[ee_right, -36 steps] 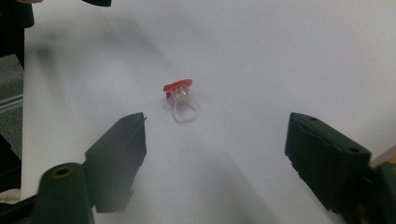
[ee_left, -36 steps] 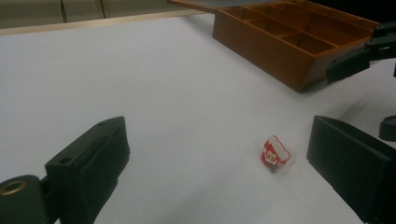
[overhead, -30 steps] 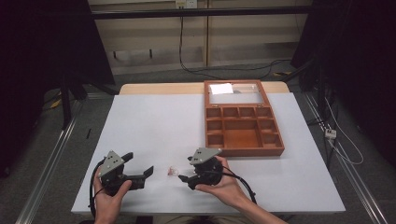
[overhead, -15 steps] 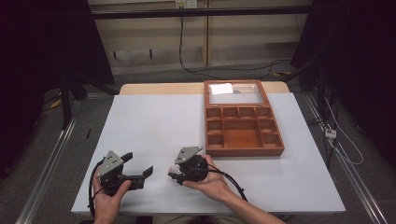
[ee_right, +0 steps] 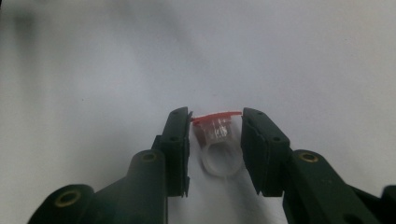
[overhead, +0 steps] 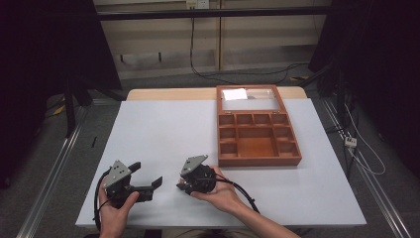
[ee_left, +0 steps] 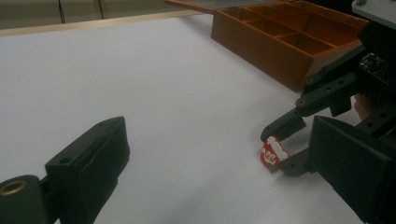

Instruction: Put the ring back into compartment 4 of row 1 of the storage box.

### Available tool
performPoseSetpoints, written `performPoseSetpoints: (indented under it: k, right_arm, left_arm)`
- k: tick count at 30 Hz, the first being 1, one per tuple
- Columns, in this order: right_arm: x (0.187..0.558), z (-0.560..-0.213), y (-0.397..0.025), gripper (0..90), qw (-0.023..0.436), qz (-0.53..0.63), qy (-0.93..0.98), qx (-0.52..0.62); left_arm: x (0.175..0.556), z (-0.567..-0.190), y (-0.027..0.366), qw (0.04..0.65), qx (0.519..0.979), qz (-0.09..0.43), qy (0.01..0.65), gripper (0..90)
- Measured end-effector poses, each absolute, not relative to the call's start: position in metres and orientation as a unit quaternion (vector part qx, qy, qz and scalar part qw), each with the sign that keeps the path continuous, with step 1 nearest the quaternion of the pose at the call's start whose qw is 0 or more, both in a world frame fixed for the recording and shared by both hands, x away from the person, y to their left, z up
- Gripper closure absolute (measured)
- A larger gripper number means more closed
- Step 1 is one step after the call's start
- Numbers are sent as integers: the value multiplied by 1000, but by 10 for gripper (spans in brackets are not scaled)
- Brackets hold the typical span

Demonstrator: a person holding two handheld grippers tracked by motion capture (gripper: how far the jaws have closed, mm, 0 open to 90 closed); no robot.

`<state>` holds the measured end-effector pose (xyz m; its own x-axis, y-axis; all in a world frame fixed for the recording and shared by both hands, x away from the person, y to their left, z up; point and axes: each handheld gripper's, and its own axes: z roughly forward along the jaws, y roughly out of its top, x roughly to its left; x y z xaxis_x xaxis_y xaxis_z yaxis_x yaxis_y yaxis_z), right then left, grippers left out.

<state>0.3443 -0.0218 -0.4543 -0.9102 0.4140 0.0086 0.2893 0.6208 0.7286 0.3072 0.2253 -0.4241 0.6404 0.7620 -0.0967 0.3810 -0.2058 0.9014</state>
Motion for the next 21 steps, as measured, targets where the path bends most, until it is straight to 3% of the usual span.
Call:
performPoseSetpoints:
  k: [21]
  right_arm:
    - [338,-438,-38,707,72,414,885,201]
  left_arm:
    - [307,-425,225,503,754,187,380,55]
